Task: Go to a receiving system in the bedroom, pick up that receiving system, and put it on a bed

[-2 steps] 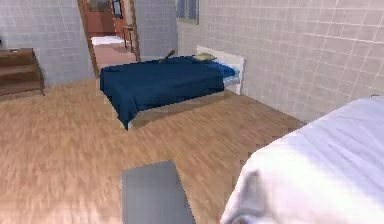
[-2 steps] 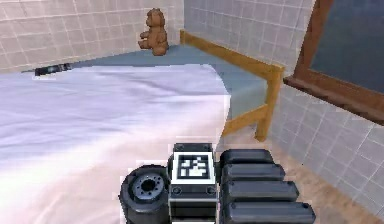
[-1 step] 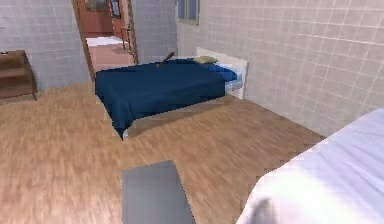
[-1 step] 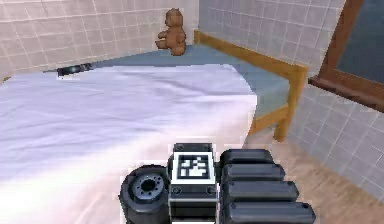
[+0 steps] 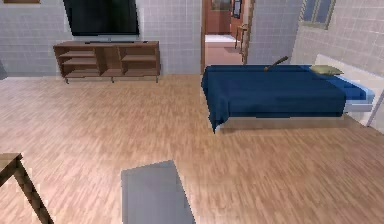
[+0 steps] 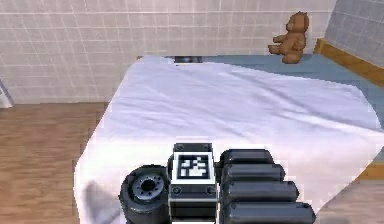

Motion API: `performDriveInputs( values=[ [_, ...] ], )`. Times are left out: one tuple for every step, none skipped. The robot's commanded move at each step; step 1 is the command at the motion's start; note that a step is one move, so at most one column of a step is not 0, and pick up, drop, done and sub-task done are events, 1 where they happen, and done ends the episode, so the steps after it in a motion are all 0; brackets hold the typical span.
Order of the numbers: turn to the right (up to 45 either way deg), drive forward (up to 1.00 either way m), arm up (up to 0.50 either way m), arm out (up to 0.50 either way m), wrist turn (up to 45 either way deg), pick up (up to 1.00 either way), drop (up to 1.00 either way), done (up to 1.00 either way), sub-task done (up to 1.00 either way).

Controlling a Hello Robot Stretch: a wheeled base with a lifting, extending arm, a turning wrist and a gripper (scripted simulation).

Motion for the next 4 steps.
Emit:
performDriveInputs(
  values=[
    [-3.0, 0.00, 0.00, 0.00, 0.0, 0.00, 0.00, 0.00, 0.00],
    [0.0, 0.75, 0.00, 0.00, 0.0, 0.00, 0.00, 0.00, 0.00],
    [0.0, 1.00, 0.00, 0.00, 0.0, 0.00, 0.00, 0.00, 0.00],
    [-3.0, 0.00, 0.00, 0.00, 0.0, 0.00, 0.00, 0.00, 0.00]
  ],
)
